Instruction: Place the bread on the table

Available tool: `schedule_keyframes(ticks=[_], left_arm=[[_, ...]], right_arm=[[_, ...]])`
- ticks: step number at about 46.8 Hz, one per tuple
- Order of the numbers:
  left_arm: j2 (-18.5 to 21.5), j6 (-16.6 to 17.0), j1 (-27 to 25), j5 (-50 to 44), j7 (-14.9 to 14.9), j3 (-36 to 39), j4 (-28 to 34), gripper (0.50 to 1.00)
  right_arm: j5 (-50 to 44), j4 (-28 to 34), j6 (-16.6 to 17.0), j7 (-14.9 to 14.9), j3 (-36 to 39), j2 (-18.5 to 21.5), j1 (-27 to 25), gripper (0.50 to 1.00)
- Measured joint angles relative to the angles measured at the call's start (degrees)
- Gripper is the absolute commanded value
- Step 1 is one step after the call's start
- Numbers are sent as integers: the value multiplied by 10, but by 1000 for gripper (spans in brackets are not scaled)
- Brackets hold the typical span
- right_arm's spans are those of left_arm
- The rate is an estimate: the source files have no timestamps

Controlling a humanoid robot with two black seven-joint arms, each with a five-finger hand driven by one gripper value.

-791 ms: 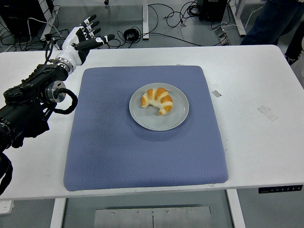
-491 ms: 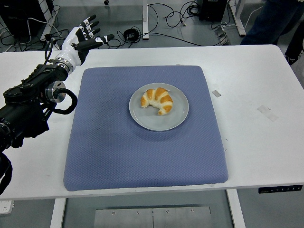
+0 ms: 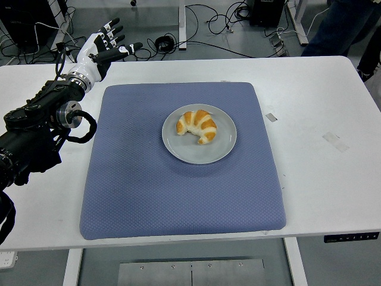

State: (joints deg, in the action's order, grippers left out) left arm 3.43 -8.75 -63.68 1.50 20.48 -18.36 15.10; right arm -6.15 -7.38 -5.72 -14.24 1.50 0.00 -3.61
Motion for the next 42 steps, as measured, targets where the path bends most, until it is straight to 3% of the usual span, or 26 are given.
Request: schedule_keyframes(ticks=[42], left_arm=[[-2,-5,1,-8,2,-7,6,977]], right_arm=[[0,0,0,0,0,0,0,1000]])
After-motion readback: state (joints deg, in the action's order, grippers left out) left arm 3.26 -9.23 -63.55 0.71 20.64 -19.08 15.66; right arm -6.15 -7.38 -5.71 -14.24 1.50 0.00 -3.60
